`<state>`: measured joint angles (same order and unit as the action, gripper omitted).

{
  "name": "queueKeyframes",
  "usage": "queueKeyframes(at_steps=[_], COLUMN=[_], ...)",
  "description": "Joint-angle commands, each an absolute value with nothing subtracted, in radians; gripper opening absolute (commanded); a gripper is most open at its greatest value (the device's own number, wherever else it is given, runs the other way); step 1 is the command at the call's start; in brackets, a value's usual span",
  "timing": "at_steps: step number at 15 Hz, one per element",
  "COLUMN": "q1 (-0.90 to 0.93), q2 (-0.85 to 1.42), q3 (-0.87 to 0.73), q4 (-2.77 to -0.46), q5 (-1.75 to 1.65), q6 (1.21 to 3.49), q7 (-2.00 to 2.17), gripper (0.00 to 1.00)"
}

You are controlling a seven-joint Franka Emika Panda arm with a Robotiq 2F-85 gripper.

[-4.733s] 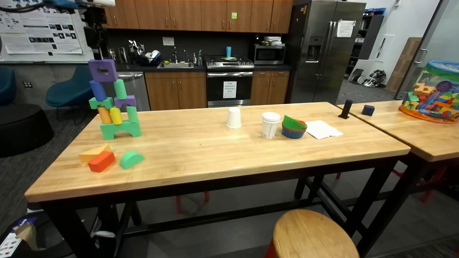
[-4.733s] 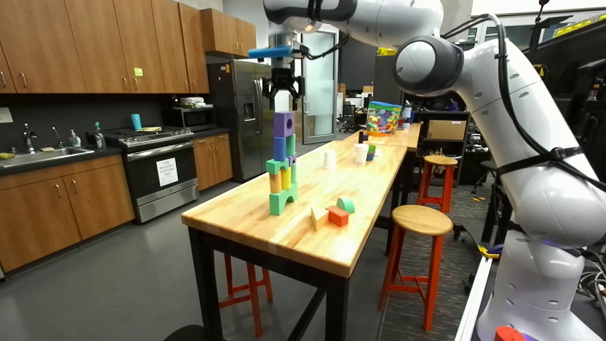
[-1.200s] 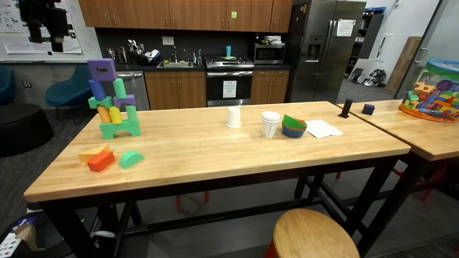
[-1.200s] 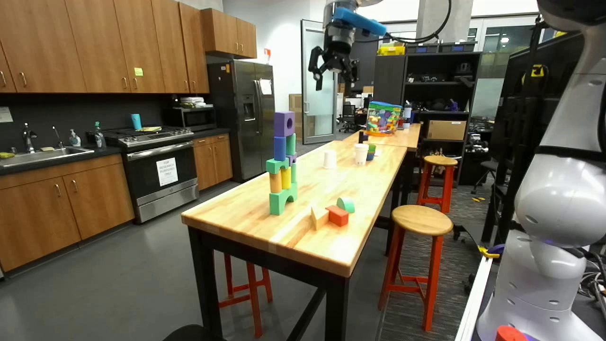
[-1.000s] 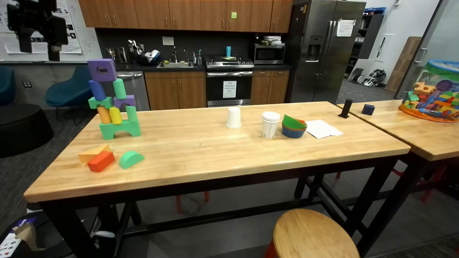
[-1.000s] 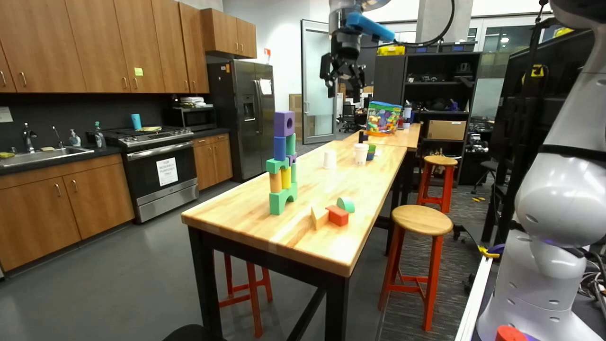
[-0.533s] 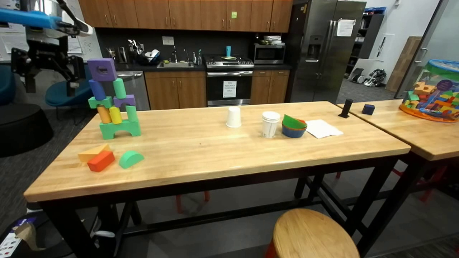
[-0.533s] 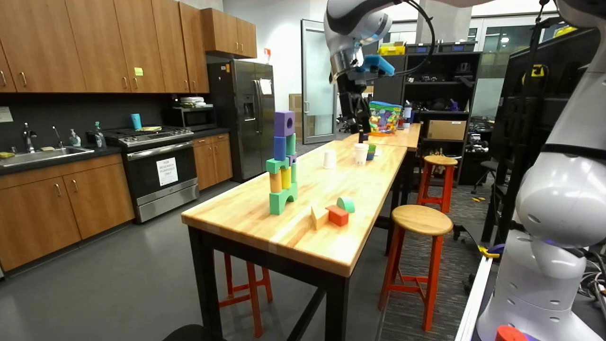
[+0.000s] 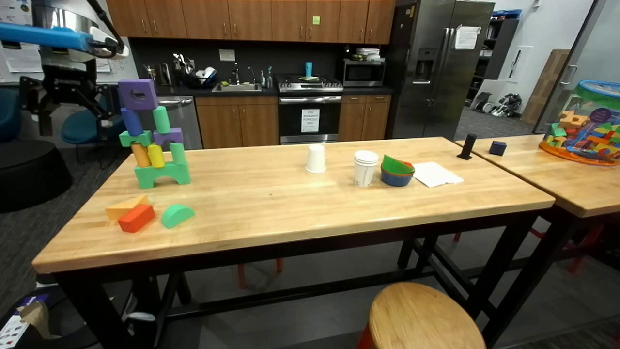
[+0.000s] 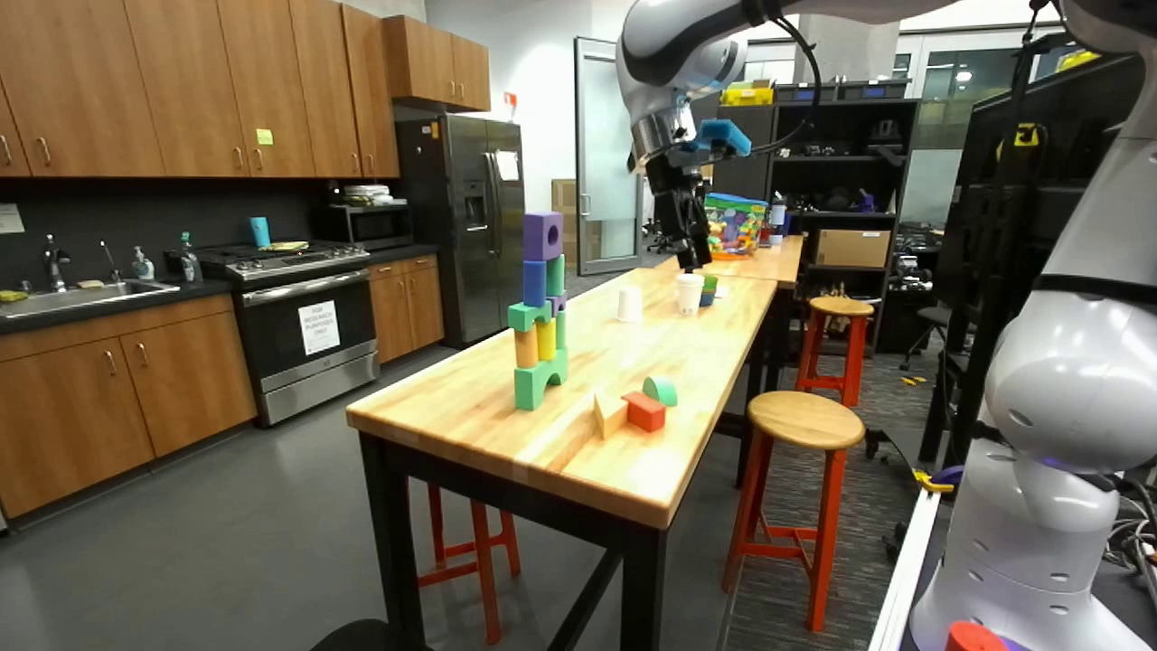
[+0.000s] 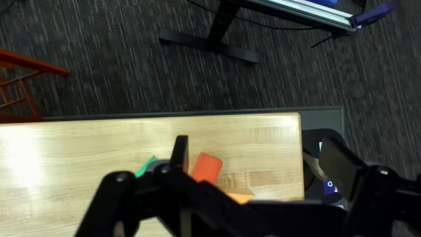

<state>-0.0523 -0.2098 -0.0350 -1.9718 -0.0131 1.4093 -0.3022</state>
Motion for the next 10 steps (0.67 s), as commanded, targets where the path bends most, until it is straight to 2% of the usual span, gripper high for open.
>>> queueKeyframes(at_steps=[1,10], q1=[-0.041,-0.058], q2=[-0.231,-0.305], q3=[-0.05,-0.085], q4=[-2.001,-2.137], q5=[0.01,0.069], q6=[1.435,1.525], q7=[-0.287,-0.21], gripper=[1.0,1.0])
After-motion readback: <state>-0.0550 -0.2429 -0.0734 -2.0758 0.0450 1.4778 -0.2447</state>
